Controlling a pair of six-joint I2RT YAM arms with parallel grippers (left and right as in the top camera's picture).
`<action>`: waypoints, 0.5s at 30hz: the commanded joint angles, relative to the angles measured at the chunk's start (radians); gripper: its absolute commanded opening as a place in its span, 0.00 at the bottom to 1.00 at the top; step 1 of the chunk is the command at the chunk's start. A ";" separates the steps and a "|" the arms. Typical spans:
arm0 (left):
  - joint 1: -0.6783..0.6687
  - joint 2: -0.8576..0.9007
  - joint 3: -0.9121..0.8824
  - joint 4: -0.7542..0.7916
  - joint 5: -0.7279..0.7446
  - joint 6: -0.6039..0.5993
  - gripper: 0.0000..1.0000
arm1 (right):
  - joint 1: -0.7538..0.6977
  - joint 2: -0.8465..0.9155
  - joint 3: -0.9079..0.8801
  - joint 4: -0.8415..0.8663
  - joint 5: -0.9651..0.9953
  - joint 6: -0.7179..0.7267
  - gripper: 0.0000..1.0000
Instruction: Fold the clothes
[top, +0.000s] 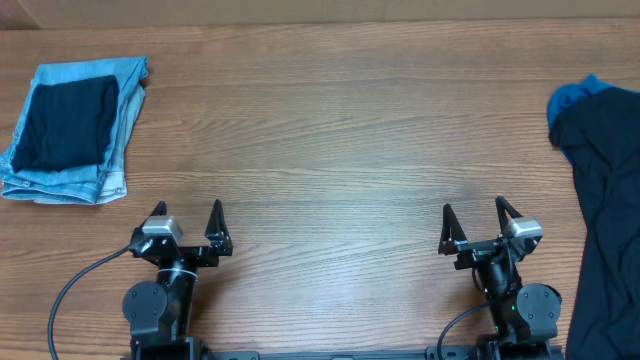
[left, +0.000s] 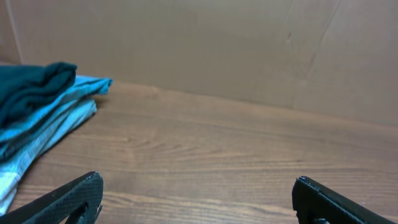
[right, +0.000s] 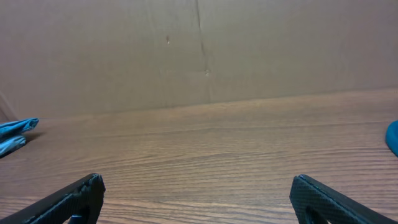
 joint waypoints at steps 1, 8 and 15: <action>-0.008 -0.013 -0.031 0.004 -0.021 0.024 1.00 | -0.003 -0.011 -0.011 0.006 -0.006 0.004 1.00; -0.012 -0.081 -0.050 -0.013 -0.048 0.052 1.00 | -0.003 -0.011 -0.011 0.006 -0.006 0.004 1.00; -0.061 -0.140 -0.056 -0.044 -0.158 0.069 1.00 | -0.003 -0.011 -0.011 0.005 -0.006 0.005 1.00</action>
